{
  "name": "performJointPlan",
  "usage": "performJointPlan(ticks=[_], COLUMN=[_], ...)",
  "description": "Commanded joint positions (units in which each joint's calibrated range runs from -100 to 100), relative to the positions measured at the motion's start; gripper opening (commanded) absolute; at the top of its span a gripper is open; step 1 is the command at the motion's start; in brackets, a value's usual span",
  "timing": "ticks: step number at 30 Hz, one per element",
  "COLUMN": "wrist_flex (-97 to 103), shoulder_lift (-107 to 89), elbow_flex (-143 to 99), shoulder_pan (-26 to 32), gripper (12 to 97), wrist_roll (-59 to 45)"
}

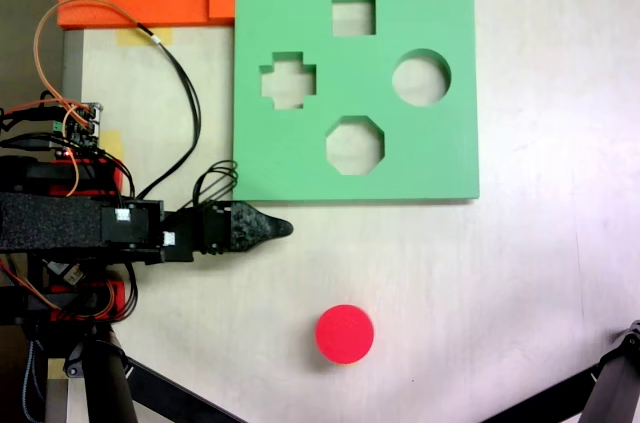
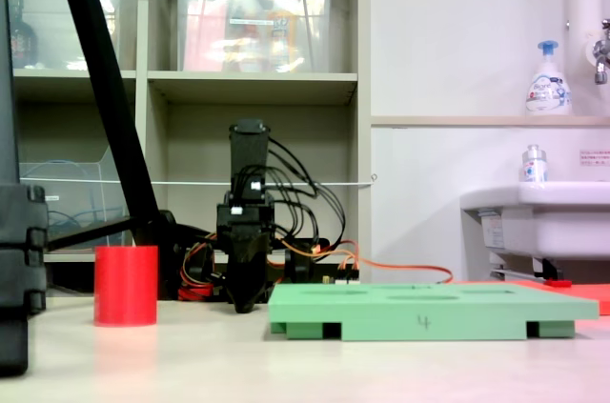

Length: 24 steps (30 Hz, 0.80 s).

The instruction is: Put the cylinder block into the corresponding hole

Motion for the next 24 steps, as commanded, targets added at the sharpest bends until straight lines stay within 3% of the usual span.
performJointPlan(ticks=[1,12,18,21,24], wrist_flex=[-0.80,-0.80,4.88,18.65,36.17], shoulder_lift=[-0.41,-0.41,-0.41,-0.41,-0.41], elbow_flex=[-2.84,-2.84,-2.84,-2.84,-2.84], shoulder_pan=[-0.24,-0.24,-2.00,-2.74,-2.69], gripper=[48.6,48.6,52.8,52.7,52.7], wrist_roll=[-0.15,-0.15,0.24,5.81,17.97])
